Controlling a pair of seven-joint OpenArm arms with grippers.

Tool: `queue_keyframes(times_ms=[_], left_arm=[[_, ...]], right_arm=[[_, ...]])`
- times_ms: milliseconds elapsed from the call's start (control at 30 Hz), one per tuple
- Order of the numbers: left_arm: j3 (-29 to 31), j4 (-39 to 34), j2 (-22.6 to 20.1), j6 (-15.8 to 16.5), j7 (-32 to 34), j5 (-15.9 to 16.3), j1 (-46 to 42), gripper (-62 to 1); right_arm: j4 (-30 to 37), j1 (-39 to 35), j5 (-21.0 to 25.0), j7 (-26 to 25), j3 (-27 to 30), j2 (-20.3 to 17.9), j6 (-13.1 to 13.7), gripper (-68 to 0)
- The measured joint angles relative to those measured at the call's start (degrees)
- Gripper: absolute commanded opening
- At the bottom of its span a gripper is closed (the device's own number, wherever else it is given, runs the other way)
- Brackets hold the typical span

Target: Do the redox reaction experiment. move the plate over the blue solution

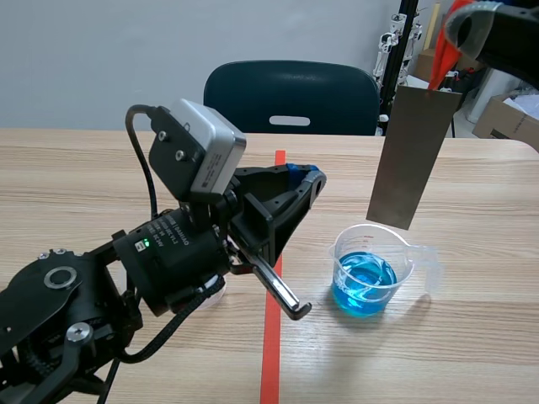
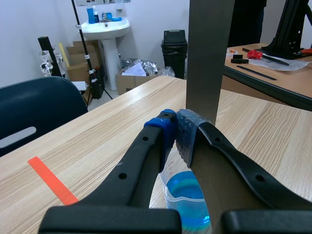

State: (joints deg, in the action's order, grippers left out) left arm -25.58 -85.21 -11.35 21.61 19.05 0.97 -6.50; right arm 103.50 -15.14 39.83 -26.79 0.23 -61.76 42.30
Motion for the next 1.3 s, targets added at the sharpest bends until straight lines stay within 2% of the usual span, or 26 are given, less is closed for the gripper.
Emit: queue_keyframes(times_ms=[333,1300], left_arm=[[-2.9,0.0,0.3,0.0,-0.4,0.0,1.8,-58.4],[-2.9,0.0,0.4,0.0,-0.4,0.0,1.7,-58.4]], right_arm=[[0.0,0.0,0.7,0.0,0.0,0.0,0.0,-67.3],[0.0,0.0,1.1,0.0,0.0,0.0,0.0,-67.3]])
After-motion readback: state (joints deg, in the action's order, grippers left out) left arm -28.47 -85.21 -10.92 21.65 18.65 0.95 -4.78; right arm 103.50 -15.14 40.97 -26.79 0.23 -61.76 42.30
